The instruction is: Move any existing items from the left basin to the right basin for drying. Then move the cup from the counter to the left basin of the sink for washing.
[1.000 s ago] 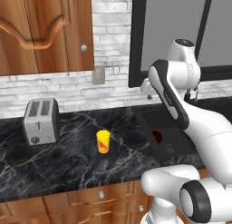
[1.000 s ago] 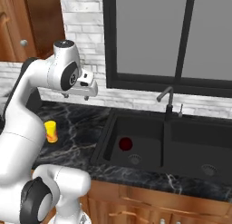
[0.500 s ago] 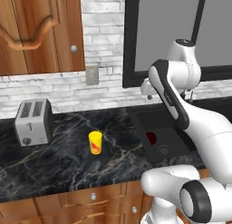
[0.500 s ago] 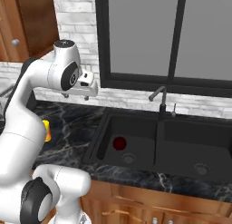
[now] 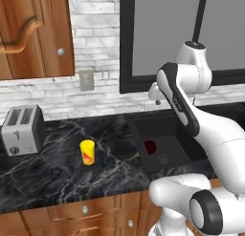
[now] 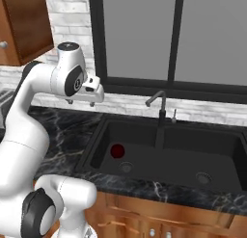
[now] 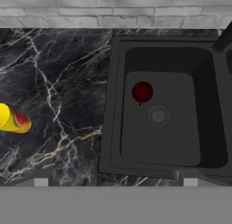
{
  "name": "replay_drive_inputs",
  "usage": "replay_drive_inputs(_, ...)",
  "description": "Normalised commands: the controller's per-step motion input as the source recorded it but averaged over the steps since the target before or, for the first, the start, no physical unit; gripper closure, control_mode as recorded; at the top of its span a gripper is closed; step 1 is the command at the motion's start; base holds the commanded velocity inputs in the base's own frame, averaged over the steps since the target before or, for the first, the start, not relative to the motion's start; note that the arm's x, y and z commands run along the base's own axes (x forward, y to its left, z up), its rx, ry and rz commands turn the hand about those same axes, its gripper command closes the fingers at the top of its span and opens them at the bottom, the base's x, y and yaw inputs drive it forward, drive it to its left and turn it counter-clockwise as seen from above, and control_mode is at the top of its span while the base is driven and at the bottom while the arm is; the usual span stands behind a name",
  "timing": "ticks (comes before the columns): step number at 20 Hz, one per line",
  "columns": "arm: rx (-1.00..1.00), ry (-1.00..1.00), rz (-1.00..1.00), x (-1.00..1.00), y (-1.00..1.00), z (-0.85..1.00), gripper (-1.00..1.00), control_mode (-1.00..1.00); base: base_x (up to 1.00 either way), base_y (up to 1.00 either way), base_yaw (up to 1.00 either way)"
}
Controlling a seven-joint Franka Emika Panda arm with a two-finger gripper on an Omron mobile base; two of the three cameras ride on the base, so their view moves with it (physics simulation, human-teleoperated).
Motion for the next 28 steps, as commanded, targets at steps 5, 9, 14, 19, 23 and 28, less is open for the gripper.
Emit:
replay_drive_inputs(5, 0.0, 0.0, 0.0, 0.0, 0.0, 0.0, -1.0, 1.0, 0.32, -0.23, 0.0)
replay_drive_inputs(9, 0.0, 0.0, 0.0, 0.0, 0.0, 0.0, -1.0, 1.0, 0.41, -0.09, 0.0)
replay_drive_inputs(14, 0.0, 0.0, 0.0, 0.0, 0.0, 0.0, -1.0, 1.0, 0.23, -0.08, 0.0)
replay_drive_inputs(19, 0.0, 0.0, 0.0, 0.0, 0.0, 0.0, -1.0, 1.0, 0.01, -0.02, 0.0)
replay_drive_inputs(23, 0.0, 0.0, 0.0, 0.0, 0.0, 0.0, -1.0, -1.0, 0.0, 0.0, 0.0)
replay_drive_inputs(28, 0.0, 0.0, 0.0, 0.0, 0.0, 0.0, -1.0, -1.0, 0.0, 0.0, 0.0)
